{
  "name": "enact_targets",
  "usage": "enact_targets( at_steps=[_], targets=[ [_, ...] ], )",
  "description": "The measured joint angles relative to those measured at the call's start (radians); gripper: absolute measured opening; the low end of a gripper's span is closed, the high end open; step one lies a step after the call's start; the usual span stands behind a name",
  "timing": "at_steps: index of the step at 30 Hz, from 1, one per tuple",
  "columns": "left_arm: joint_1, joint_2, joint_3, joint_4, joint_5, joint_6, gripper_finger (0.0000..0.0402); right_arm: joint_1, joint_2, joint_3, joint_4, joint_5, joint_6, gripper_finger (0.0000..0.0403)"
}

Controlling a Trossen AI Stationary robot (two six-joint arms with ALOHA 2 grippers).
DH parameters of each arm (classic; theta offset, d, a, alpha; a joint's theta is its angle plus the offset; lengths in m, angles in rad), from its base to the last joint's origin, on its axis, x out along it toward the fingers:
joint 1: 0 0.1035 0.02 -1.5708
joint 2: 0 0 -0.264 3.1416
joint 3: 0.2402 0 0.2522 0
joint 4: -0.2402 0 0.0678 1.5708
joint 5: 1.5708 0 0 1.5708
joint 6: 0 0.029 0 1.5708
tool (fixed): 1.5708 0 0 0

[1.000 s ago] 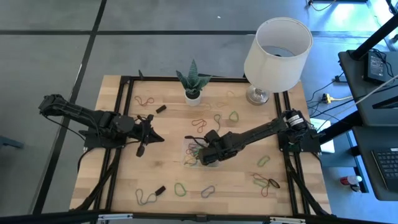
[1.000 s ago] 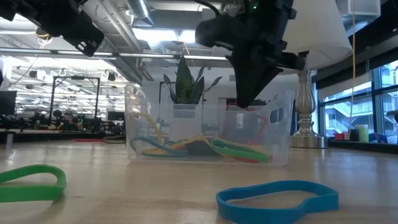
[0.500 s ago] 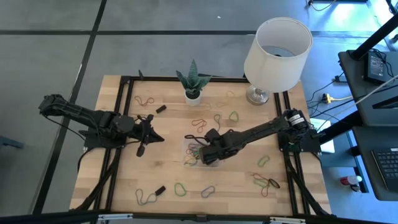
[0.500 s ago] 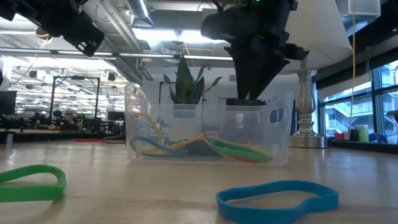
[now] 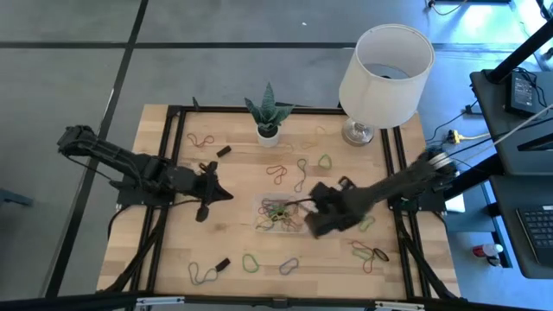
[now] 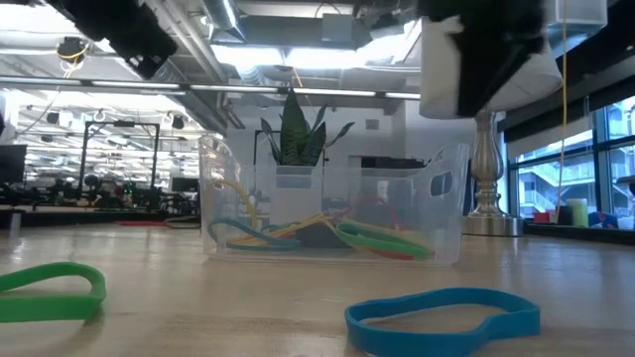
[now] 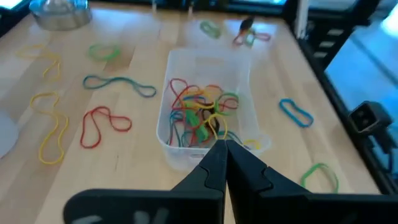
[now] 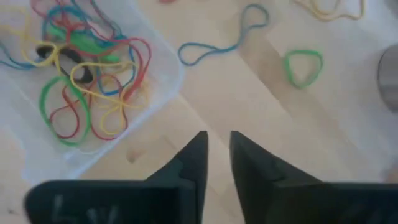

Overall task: Pick and place rubber bands into bin
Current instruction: Put the bottom left black rubber band into the transparent bin

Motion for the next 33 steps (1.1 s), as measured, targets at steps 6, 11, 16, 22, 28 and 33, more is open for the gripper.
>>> enact_targets(
  at_steps=[6,11,16,22,28,33],
  targets=[
    [-0.057,0.208,0.155,-0.162,-0.058,-0.121,0.0002,0.114,-0.272,-0.320,0.226,0.023,0.040,0.0015],
    [-0.099,0.375,0.282,-0.289,-0.070,-0.276,0.0004,0.164,-0.432,-0.552,0.424,0.019,0.041,0.0012],
    [-0.142,0.495,0.360,-0.351,-0.033,-0.491,0.0019,0.173,-0.516,-0.701,0.531,0.018,0.040,0.0026],
    [-0.185,0.585,0.373,-0.353,0.038,-0.764,0.0061,0.173,-0.555,-0.807,0.590,-0.005,0.036,0.0027],
    [-0.263,0.655,0.373,-0.332,0.087,-1.019,0.0096,0.173,-0.562,-0.879,0.639,-0.046,0.033,0.0018],
    [-0.345,0.702,0.373,-0.298,0.103,-1.213,0.0096,0.173,-0.561,-0.918,0.687,-0.080,0.030,0.0004]
  ],
)
